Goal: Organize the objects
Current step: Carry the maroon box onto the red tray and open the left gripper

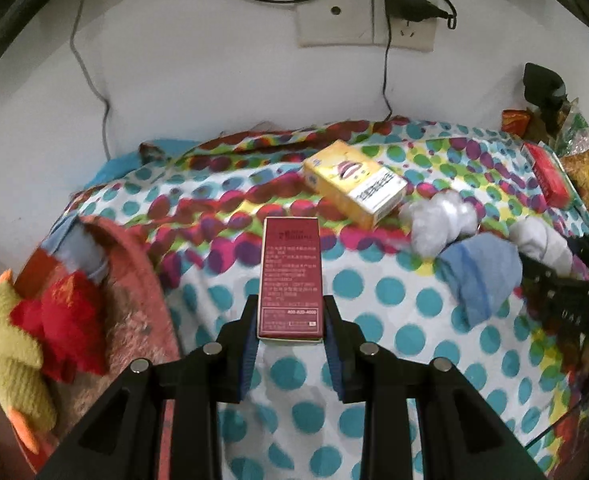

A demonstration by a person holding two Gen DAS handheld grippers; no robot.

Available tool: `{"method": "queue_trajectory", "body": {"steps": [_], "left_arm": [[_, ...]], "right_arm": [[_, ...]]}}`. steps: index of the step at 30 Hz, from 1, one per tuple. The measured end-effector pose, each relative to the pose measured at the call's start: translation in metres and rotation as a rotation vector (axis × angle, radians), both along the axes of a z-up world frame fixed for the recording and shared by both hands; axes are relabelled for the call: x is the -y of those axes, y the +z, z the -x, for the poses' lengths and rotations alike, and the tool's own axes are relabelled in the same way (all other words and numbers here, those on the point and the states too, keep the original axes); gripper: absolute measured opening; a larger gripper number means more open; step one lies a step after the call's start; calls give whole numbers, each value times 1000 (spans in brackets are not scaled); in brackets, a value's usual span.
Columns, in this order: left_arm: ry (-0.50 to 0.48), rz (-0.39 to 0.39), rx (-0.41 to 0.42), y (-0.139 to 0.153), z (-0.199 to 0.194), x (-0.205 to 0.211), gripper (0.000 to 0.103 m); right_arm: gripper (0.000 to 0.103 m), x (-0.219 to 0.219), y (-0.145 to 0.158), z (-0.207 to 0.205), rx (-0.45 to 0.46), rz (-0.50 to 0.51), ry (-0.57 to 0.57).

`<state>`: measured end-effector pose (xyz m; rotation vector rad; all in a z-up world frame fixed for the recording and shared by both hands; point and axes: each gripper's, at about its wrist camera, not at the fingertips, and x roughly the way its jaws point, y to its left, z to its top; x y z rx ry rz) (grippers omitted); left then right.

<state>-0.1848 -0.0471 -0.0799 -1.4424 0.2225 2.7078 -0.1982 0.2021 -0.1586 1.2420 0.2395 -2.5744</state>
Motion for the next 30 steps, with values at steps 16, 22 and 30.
{"method": "queue_trajectory", "body": {"steps": [16,22,30], "left_arm": [[118,-41,-58,12,-75,20,30],[161,-35,-85,13,-97,25,30],[255,-59,-95,18,-105,64,30]], "right_arm": [[64,2,4,4,5,-3,7],[64,2,4,5,5,-3,8],[65,2,5,5,5,-6,9]]}}
